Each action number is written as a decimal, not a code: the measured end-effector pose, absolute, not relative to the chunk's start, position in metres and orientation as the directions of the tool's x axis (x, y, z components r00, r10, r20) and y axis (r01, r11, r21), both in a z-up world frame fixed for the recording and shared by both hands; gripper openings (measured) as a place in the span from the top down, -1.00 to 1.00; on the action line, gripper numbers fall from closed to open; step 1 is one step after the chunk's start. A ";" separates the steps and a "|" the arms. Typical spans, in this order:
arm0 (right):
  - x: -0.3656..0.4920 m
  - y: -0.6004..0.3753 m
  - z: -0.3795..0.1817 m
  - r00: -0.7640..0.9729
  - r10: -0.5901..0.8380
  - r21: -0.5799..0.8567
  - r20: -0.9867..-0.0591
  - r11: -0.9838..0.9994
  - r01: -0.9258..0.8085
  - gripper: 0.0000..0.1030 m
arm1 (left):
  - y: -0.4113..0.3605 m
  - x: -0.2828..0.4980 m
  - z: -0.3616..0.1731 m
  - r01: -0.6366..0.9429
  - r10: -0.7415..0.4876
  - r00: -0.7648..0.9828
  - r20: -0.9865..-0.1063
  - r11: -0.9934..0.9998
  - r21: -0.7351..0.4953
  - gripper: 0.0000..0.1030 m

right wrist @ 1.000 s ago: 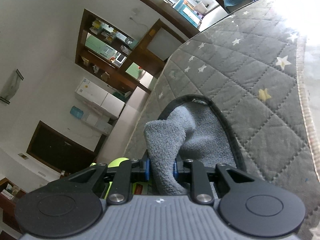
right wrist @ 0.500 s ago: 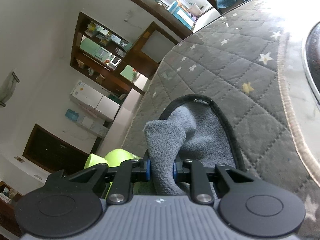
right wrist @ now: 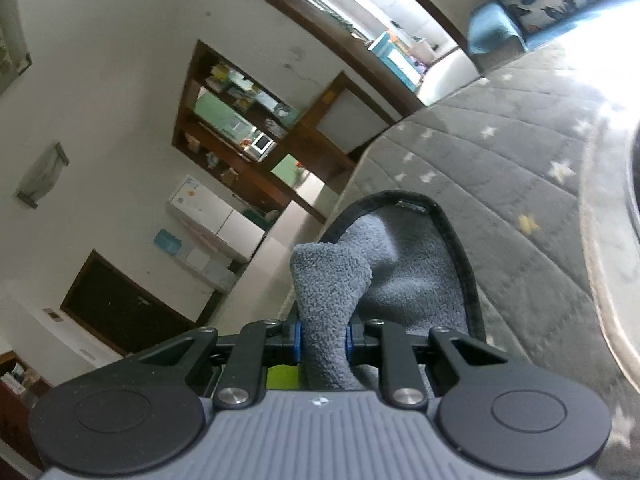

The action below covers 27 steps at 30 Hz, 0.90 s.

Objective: Clean container
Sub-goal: 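Drape the cloth over the bottle cap and wipe downward with the right gripper, then rub the cloth along the bottle side with the right gripper while the left gripper tilts the bottle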

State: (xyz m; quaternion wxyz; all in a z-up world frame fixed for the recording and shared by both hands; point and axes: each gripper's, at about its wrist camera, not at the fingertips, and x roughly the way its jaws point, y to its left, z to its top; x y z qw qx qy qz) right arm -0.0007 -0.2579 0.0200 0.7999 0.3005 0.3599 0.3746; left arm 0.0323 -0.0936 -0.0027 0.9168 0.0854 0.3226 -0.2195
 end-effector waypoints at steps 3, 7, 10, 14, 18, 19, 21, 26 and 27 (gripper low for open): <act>0.004 -0.256 0.015 0.447 0.819 0.758 -0.359 0.536 -0.372 0.61 | -0.094 0.032 -0.002 0.460 -0.349 0.694 -0.629 0.888 0.014 -1.00; 0.010 -0.253 0.009 0.430 0.823 0.769 -0.370 0.532 -0.356 0.61 | -0.093 0.033 -0.002 0.460 -0.349 0.694 -0.629 0.888 0.015 -1.00; 0.015 -0.250 0.005 0.417 0.827 0.776 -0.378 0.529 -0.344 0.61 | -0.093 0.034 -0.003 0.461 -0.350 0.694 -0.629 0.887 0.015 -1.00; 0.021 -0.247 -0.001 0.399 0.831 0.785 -0.388 0.525 -0.328 0.61 | -0.092 0.033 -0.004 0.461 -0.350 0.694 -0.629 0.887 0.015 -1.00; 0.025 -0.246 -0.007 0.385 0.832 0.793 -0.398 0.523 -0.311 0.61 | -0.092 0.033 -0.005 0.462 -0.351 0.694 -0.629 0.886 0.016 -1.00; 0.024 -0.247 -0.008 0.385 0.831 0.794 -0.401 0.525 -0.307 0.61 | -0.092 0.033 -0.004 0.463 -0.351 0.694 -0.629 0.886 0.016 -1.00; 0.023 -0.248 -0.010 0.386 0.828 0.795 -0.406 0.528 -0.297 0.61 | -0.092 0.033 -0.004 0.463 -0.351 0.694 -0.629 0.886 0.016 -1.00; 0.017 -0.251 -0.014 0.396 0.821 0.797 -0.411 0.535 -0.281 0.61 | -0.090 0.035 -0.003 0.462 -0.351 0.694 -0.628 0.886 0.016 -1.00; 0.016 -0.252 -0.015 0.399 0.819 0.797 -0.412 0.536 -0.278 0.62 | -0.090 0.035 -0.003 0.462 -0.351 0.695 -0.628 0.887 0.016 -1.00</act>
